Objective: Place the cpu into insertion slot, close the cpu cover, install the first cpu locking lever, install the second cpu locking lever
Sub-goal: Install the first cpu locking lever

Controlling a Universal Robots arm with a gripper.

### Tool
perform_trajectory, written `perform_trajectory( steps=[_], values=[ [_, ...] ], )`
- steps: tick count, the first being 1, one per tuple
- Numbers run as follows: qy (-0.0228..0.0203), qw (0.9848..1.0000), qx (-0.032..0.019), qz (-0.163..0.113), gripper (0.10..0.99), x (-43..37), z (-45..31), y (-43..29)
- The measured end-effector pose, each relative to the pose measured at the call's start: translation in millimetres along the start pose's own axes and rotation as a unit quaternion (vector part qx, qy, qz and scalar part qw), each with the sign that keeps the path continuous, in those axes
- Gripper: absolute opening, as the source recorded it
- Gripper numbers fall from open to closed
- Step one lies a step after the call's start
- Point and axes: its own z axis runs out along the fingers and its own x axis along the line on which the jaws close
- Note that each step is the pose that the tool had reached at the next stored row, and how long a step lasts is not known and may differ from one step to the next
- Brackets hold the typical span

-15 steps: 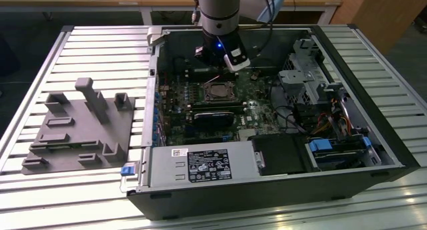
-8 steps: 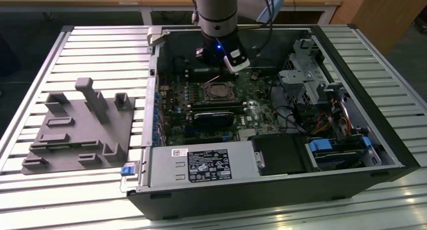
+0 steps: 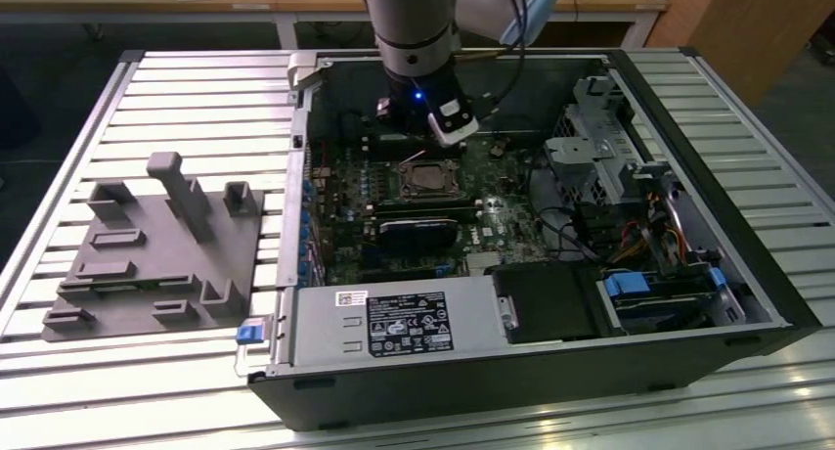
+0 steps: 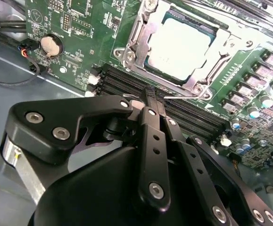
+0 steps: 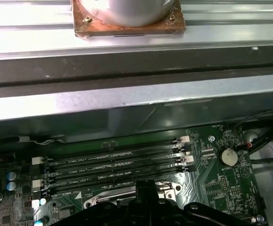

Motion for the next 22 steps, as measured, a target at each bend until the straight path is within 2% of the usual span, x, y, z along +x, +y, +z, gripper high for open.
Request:
perform_trajectory(
  steps=[4,14,18,22],
  values=[
    [-0.0037,1.0,-0.0006,-0.001,0.106,1.1,3.2,-0.9],
    [-0.0068,1.0,0.0017,0.0,0.106,2.7,10.3,0.2],
    [-0.0081,0.9999,0.0062,0.001,0.106,3.5,12.9,3.1],
    [-0.0101,0.9998,0.0156,0.002,0.106,4.5,15.4,6.1]
  ],
)
